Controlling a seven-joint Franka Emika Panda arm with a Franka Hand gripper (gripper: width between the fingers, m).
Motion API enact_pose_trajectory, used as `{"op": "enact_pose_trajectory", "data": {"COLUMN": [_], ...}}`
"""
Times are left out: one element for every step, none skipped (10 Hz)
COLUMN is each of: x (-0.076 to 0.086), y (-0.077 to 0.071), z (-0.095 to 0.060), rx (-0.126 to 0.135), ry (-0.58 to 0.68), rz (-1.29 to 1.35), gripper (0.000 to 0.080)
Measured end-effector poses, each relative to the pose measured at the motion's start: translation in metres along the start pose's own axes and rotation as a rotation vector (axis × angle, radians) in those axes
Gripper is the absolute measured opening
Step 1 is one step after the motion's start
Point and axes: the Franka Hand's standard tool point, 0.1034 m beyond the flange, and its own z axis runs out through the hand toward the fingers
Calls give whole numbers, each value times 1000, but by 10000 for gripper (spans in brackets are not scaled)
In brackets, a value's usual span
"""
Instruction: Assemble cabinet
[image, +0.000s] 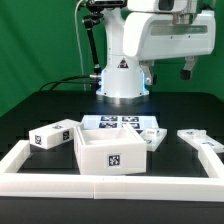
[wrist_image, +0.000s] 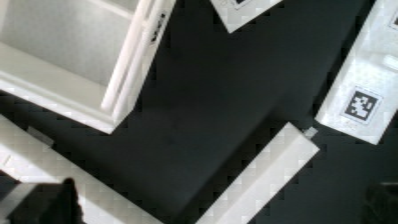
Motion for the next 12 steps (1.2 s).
{"op": "enact_pose_trajectory", "data": {"x": [0,0,0,0,0,0,0,0,-3,-17,-33,-42], "y": [0,0,0,0,0,0,0,0,3,11,19,26], "z": [0,0,0,0,1,1,1,1,2,7,17,24], "rx": [0,0,0,1,1,1,1,2,1,2,10,8], "ry": [0,0,0,0,0,0,-1,-1,2,5,15,19], "rz": [0,0,0,0,0,0,0,0,-56,-149,-239,-363], "gripper": [797,797,797,797,797,797,797,797,797,797,797,797]}}
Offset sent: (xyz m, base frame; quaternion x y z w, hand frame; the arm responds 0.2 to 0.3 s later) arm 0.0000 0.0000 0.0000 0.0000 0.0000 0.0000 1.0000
